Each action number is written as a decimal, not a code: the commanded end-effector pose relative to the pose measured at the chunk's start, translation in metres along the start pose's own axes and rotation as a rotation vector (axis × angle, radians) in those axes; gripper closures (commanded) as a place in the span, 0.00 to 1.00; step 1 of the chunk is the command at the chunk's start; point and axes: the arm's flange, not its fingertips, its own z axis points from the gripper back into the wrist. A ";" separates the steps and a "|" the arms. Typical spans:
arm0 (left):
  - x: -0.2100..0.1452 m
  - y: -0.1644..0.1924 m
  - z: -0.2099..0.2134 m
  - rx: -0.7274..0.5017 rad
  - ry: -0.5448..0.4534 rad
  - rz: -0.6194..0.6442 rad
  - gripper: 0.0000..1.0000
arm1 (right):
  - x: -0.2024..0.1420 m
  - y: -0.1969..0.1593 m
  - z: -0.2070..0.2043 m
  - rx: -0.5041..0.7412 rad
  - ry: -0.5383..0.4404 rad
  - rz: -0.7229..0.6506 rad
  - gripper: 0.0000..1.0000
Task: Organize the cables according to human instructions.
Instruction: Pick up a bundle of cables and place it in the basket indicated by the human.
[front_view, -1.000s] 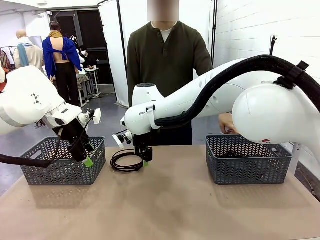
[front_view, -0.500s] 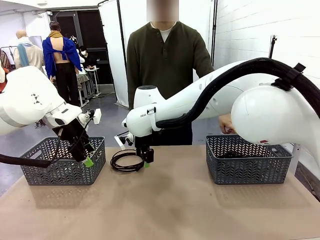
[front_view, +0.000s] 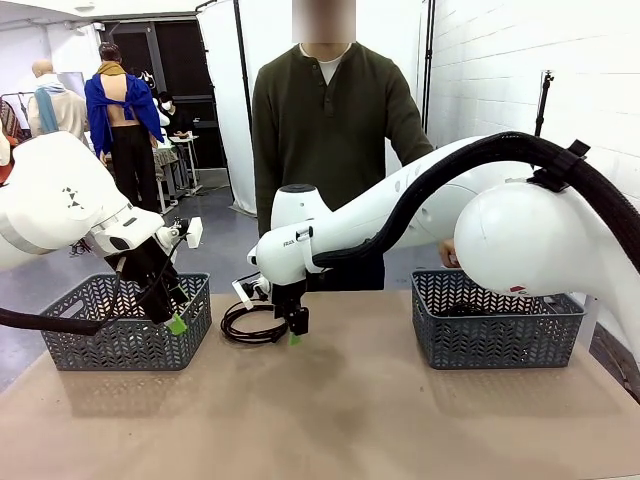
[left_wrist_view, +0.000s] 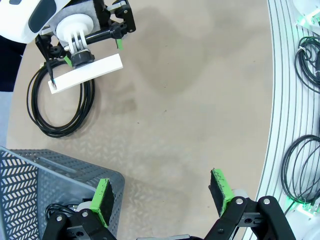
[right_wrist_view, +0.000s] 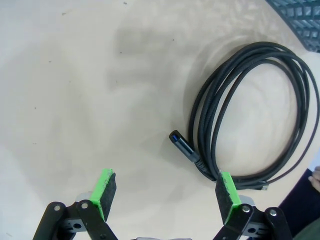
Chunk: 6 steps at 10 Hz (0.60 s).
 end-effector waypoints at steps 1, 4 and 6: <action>0.000 0.000 0.000 0.002 0.000 0.001 0.00 | -0.003 -0.011 -0.007 -0.020 -0.003 -0.007 0.00; 0.000 0.000 0.000 0.002 0.000 0.001 0.00 | -0.003 -0.024 -0.013 0.001 0.007 -0.018 0.00; 0.000 0.000 0.000 0.002 0.000 0.001 0.00 | -0.004 -0.029 -0.019 0.020 0.005 -0.021 0.00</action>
